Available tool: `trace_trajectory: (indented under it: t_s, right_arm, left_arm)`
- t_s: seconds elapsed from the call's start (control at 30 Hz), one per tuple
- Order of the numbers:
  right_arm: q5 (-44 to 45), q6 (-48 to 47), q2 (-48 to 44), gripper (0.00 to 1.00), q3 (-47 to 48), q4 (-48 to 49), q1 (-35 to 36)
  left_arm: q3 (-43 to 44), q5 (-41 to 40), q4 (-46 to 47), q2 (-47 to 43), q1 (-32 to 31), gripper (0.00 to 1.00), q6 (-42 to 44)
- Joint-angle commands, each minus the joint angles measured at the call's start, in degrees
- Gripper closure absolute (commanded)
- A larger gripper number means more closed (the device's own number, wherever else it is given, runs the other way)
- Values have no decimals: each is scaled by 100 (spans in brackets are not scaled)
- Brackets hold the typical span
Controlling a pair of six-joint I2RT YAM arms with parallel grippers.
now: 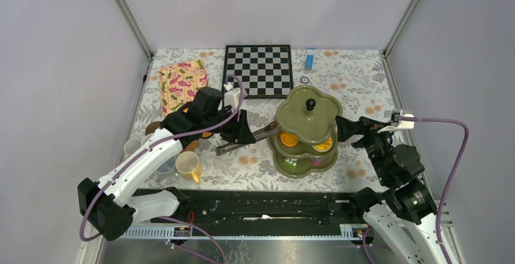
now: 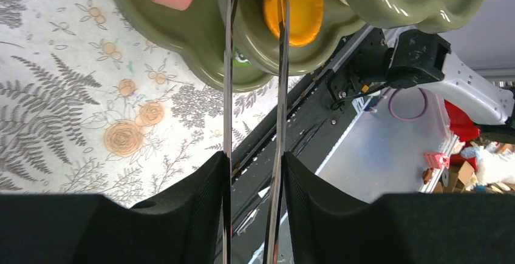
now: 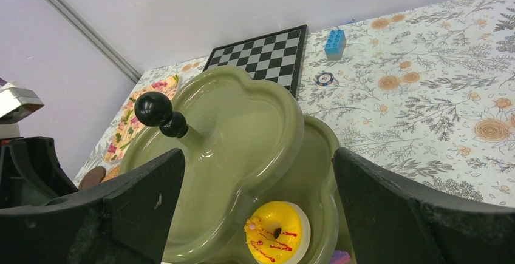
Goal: Serve the afternoon tea
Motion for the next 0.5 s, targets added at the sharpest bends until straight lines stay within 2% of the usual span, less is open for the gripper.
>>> trace_trajectory:
  t_s: [0.0,0.23,0.47]
  right_arm:
    - [-3,42,-12,2,23,212,26]
    - [6,34,46,2,15,217,26]
    - [0,20,98,2,-7,265,25]
  left_arm:
    - [357,-220,-205,-298,271,59,383]
    - [553,-250,-510,-498,676,61,726]
    - [1017,-1295,-1131,-318,1410,62,948]
